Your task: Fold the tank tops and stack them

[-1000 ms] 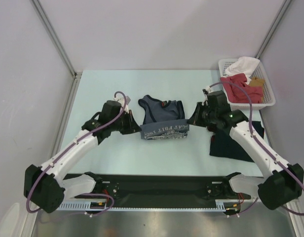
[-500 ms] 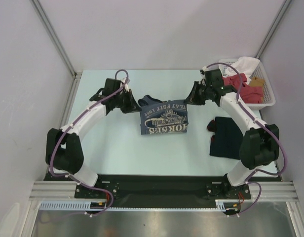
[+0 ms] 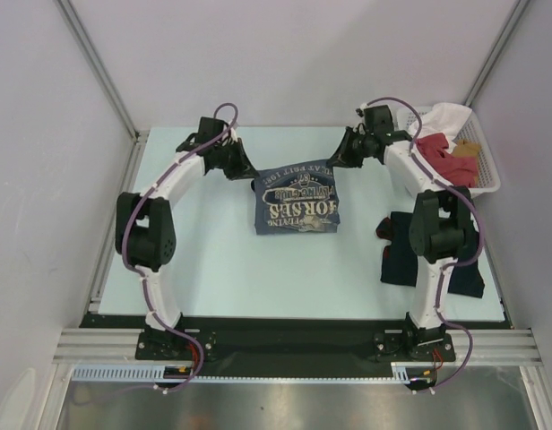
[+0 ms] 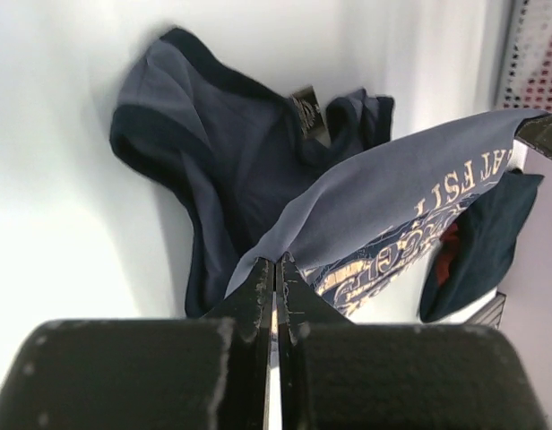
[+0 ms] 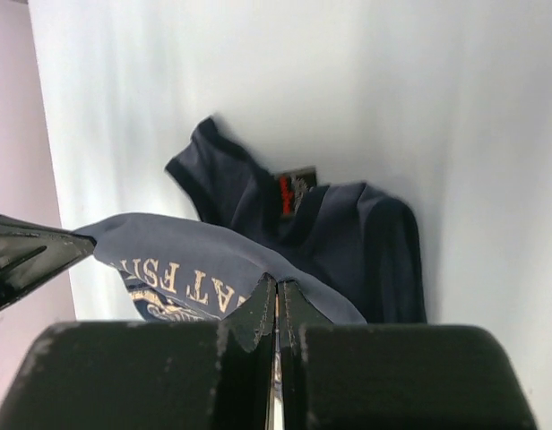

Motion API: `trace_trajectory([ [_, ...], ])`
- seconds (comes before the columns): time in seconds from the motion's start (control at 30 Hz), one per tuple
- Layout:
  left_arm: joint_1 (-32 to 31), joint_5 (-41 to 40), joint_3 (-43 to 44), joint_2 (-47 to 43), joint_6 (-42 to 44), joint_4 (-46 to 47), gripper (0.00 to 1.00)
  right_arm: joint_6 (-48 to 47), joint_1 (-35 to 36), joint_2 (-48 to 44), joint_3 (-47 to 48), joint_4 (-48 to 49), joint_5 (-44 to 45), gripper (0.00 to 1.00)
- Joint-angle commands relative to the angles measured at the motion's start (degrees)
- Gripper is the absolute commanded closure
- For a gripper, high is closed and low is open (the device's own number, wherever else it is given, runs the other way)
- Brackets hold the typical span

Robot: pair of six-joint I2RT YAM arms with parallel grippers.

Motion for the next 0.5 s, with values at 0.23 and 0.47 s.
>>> trace_trajectory([
  [0.23, 2.0, -1.3, 14.1, 11.9, 0.4, -2.0, 1.0, 2.3, -1.8, 13.1, 14.8, 1.5, -3.9, 1.0],
  [0.47, 2.9, 0.2, 22.2, 19.2, -0.1, -2.6, 0.98, 4.8, -3.1, 19.5, 18.0, 5.8, -5.0, 0.98],
])
